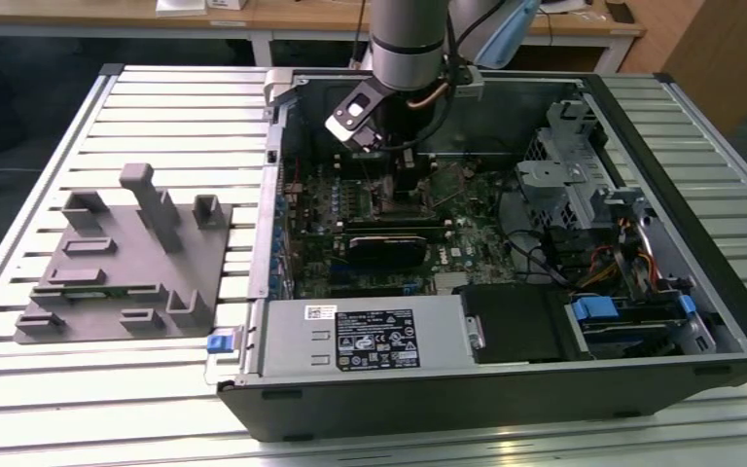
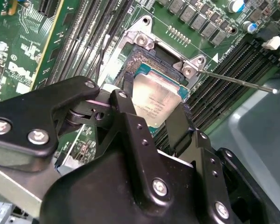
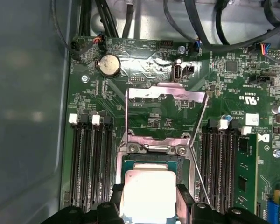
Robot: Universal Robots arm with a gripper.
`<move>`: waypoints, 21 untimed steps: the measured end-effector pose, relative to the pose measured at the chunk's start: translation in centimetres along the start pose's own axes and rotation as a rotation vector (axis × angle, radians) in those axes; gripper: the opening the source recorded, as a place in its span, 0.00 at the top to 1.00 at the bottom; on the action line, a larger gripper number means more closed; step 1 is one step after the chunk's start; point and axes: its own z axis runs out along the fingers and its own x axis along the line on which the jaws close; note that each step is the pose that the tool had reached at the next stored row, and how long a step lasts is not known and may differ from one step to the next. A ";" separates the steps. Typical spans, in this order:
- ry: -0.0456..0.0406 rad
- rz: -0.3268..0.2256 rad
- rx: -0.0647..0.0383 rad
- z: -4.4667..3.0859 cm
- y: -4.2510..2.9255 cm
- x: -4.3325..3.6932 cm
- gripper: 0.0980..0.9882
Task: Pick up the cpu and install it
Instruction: 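Place the cpu into insertion slot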
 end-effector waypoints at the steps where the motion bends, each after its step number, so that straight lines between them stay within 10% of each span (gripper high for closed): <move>1: 0.0000 0.002 0.000 0.12 -0.01 0.00 0.52; 21: 0.0003 0.014 0.000 1.21 -0.23 -0.54 0.52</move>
